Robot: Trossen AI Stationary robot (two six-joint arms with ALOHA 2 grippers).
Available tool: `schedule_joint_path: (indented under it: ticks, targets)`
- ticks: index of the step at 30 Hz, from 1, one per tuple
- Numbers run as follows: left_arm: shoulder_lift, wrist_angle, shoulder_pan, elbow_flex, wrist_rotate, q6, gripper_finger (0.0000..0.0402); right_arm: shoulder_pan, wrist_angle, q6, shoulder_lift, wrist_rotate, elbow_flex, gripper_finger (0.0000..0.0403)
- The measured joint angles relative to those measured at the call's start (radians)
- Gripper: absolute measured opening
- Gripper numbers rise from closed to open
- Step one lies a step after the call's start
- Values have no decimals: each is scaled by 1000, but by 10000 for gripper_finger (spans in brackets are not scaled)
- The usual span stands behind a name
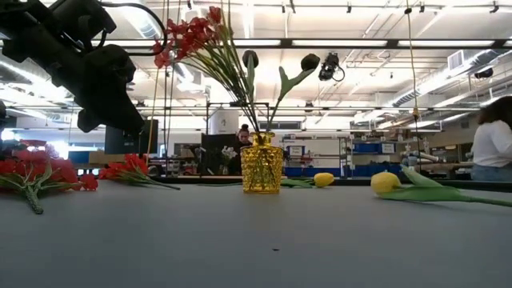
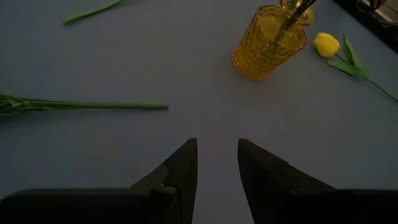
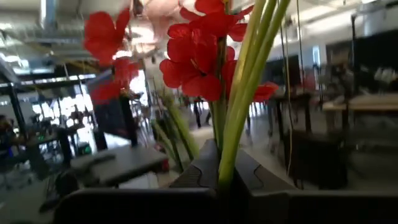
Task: Sort flowers into vase by color
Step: Put the bottom right red flowers into the yellow vase
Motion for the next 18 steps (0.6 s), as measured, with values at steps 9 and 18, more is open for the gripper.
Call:
schedule_joint_path:
  ticks: [9, 18]
  targets:
    - [0, -6, 0, 0, 0, -15, 121, -146, 176, 44, 0, -251, -68, 13]
    - [0, -52, -44, 0, 0, -40, 121, -226, 351, 171, -5, -307, -276, 13]
